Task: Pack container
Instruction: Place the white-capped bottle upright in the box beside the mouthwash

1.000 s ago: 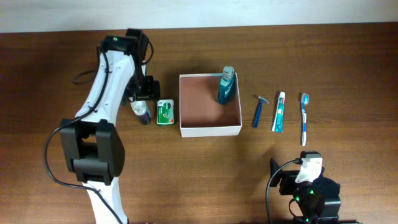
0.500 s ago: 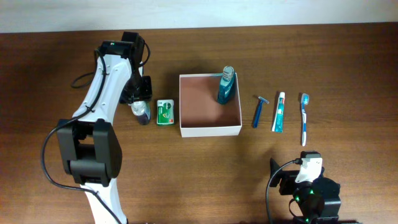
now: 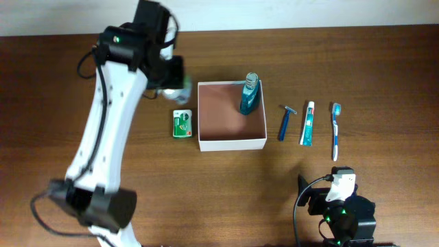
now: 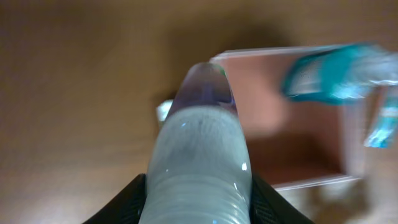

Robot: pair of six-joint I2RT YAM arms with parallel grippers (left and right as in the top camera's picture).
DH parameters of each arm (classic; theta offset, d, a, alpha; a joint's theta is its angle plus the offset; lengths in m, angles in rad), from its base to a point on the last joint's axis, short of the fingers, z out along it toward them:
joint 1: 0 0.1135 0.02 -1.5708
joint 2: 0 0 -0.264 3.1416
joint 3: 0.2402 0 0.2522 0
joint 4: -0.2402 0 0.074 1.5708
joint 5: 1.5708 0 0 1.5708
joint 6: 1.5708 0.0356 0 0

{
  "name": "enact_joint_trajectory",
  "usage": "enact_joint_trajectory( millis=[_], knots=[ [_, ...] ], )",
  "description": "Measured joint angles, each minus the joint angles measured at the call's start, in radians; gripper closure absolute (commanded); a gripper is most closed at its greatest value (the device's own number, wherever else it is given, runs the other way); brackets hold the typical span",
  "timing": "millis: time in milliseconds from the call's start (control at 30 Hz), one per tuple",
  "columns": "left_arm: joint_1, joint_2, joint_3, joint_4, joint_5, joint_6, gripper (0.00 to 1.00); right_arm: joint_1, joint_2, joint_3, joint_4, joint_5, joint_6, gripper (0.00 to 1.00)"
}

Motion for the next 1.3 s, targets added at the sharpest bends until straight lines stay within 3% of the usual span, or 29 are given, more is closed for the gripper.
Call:
enact_joint_trajectory(
  millis=[267, 600, 667, 800, 833, 1033, 1167, 1300],
  knots=[
    [-0.187, 0.024, 0.024, 0.092, -0.010, -0.002, 0.63, 0.000, 0.000, 0.000, 0.000, 0.000, 0.000, 0.01],
    [-0.204, 0.304, 0.012, 0.210, -0.045, -0.005, 0.61, 0.000, 0.000, 0.000, 0.000, 0.000, 0.000, 0.01],
    [-0.204, 0.340, 0.010, 0.243, -0.047, -0.005, 0.55, 0.000, 0.000, 0.000, 0.000, 0.000, 0.000, 0.01],
    [-0.204, 0.374, 0.010, 0.289, -0.049, -0.004, 0.05, 0.000, 0.000, 0.000, 0.000, 0.000, 0.000, 0.01],
    [-0.204, 0.374, 0.010, 0.299, -0.050, -0.004, 0.00, 0.000, 0.000, 0.000, 0.000, 0.000, 0.000, 0.01],
    [-0.204, 0.374, 0.017, 0.271, -0.056, -0.001, 0.01, 0.000, 0.000, 0.000, 0.000, 0.000, -0.001, 0.01],
    [-0.204, 0.375, 0.104, 0.106, -0.056, 0.006, 0.01, 0.000, 0.000, 0.000, 0.000, 0.000, 0.000, 0.01],
    [-0.194, 0.375, 0.321, -0.105, -0.064, 0.026, 0.01, 0.000, 0.000, 0.000, 0.000, 0.000, 0.000, 0.01]
  ],
)
